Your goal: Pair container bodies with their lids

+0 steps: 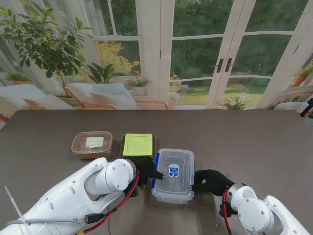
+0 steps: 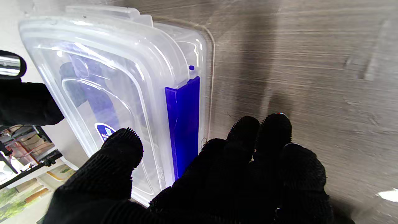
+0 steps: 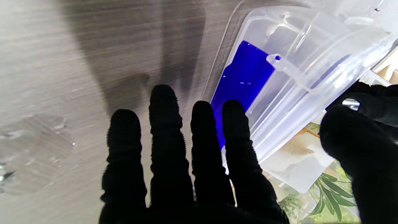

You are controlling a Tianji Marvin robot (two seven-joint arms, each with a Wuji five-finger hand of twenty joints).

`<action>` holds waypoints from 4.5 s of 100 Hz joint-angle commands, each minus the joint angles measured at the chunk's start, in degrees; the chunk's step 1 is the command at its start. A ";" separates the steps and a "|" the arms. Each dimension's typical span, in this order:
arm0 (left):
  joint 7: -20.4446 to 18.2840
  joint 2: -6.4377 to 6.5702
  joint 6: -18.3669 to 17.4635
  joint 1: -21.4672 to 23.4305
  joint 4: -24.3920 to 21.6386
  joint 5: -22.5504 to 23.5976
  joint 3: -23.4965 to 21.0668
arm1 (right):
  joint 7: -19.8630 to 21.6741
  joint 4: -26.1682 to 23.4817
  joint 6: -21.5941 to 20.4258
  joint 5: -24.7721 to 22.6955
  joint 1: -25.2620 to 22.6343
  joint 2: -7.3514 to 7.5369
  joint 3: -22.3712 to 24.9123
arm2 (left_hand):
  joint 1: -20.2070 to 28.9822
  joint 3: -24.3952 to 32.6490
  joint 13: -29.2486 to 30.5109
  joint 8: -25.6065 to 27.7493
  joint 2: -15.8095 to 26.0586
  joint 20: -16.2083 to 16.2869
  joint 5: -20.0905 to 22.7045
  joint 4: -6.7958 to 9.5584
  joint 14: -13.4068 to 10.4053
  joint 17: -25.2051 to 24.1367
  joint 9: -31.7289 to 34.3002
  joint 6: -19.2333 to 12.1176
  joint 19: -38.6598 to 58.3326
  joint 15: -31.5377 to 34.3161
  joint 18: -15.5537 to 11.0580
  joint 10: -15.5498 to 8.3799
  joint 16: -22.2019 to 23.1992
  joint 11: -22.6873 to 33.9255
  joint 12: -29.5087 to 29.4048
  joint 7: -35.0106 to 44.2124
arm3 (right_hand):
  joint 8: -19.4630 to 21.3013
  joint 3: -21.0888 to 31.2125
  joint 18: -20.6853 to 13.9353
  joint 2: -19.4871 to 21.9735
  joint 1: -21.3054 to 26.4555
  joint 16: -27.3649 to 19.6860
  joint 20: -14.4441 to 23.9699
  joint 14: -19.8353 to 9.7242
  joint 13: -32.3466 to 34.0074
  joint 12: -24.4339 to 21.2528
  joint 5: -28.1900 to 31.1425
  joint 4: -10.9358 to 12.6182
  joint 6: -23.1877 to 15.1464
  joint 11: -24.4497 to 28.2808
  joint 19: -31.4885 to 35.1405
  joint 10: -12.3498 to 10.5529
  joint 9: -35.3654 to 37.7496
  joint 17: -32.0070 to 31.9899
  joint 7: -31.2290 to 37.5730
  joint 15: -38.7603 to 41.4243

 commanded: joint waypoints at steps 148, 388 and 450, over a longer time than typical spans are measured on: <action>3.54 -0.54 -7.65 4.36 -1.49 5.50 -3.01 | 1.45 -1.02 -0.25 -5.27 0.17 0.08 -1.10 | -4.03 4.19 5.07 1.03 -2.20 -0.19 3.49 -0.41 -1.80 6.39 2.46 -2.44 8.64 13.39 -3.82 -1.20 3.90 8.86 5.36 3.40 | -0.71 0.12 -0.74 0.48 -0.90 1.21 -0.29 -0.05 3.41 -0.01 -4.77 1.70 -2.38 0.65 3.26 -0.80 -0.91 0.75 -2.97 2.34; 0.51 0.70 -15.37 -3.78 1.90 22.73 -0.87 | 0.63 0.38 -0.28 -1.31 1.14 -0.25 -2.80 | -6.01 2.10 4.19 -0.42 -3.01 -1.50 0.82 -0.13 -7.39 7.31 0.90 -5.83 10.09 12.86 -9.61 -5.60 3.73 8.72 4.66 0.37 | -0.30 2.20 -0.73 1.26 -0.77 1.06 -0.46 -0.31 3.48 -0.03 -2.01 1.64 -2.53 1.02 3.71 -0.66 -0.17 0.87 -2.53 2.51; 13.58 -0.84 -35.49 -3.18 7.36 26.61 1.49 | -2.34 1.13 9.00 0.04 1.98 -1.33 -1.39 | -5.21 11.07 -19.71 -0.92 -10.68 -14.19 -7.45 -1.22 -14.50 -18.21 -15.52 -12.04 -9.41 -15.63 -21.33 -11.54 -7.53 -2.81 -8.07 -1.40 | -0.73 3.78 1.52 3.84 -1.18 1.49 -0.17 0.84 9.11 -0.18 -5.25 2.37 -0.87 0.30 7.65 1.11 4.14 8.18 -3.88 3.63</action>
